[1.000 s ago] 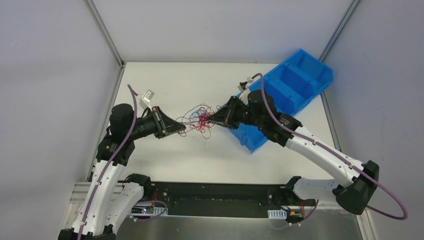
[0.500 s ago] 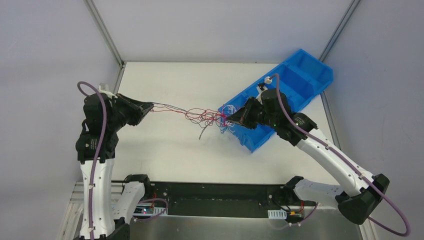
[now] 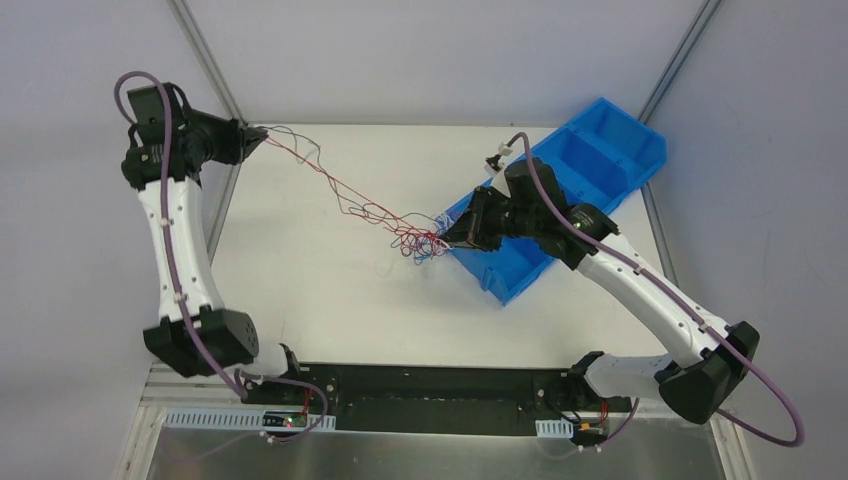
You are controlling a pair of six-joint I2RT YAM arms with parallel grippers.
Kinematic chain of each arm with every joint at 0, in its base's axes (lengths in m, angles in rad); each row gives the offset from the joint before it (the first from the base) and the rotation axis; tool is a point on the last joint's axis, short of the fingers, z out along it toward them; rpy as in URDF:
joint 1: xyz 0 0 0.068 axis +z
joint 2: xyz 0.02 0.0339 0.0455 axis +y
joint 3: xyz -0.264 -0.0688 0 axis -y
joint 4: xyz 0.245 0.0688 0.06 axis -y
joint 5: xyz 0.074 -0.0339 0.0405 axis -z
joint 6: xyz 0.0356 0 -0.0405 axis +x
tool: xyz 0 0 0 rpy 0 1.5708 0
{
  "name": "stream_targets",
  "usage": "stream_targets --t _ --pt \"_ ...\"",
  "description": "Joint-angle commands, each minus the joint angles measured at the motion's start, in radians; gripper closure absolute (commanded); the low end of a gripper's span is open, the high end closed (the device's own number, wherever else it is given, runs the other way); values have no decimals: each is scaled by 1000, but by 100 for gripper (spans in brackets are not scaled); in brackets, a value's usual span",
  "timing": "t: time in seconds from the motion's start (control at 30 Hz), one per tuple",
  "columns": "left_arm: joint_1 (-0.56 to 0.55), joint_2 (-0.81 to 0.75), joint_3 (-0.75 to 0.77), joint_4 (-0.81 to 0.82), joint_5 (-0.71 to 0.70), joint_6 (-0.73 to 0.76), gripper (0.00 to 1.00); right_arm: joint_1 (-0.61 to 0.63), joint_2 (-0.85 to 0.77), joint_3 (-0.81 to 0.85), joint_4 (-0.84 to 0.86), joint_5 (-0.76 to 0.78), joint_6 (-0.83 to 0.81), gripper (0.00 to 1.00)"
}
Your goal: Untangle the cables
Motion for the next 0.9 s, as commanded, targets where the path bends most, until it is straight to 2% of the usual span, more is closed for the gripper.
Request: stream_targets --t 0.0,0.1,0.23,0.4,0.43,0.47,0.53,0.57,0.63,0.7,0.87 --pt "11 203 141 76 112 23 100 -3 44 69 -63 -101 -94 100" --pt "-10 255 118 77 133 102 100 -7 127 176 -72 -138 -127 100" --pt "-14 236 -14 32 34 196 100 -7 251 370 -76 -211 -146 100" --pt "-22 223 -239 117 143 336 100 -16 423 623 -180 -217 -156 100" --pt "-20 196 -277 127 152 376 95 -15 469 688 -210 -219 -157 100" --pt "-14 172 -306 129 173 406 83 -15 518 742 -230 -227 -152 100" --pt "-8 130 -355 140 233 436 45 -12 602 854 -254 -240 -132 100" --pt "-18 109 -391 182 287 435 31 -12 642 908 -273 -233 -123 100" --pt "-57 62 -470 268 400 431 24 -10 705 1004 -309 -200 -112 100" --pt "-113 23 -485 292 451 449 22 -14 740 1043 -307 -185 -93 100" --pt "-242 -27 -498 375 505 370 21 -22 776 1004 -283 -166 -72 97"
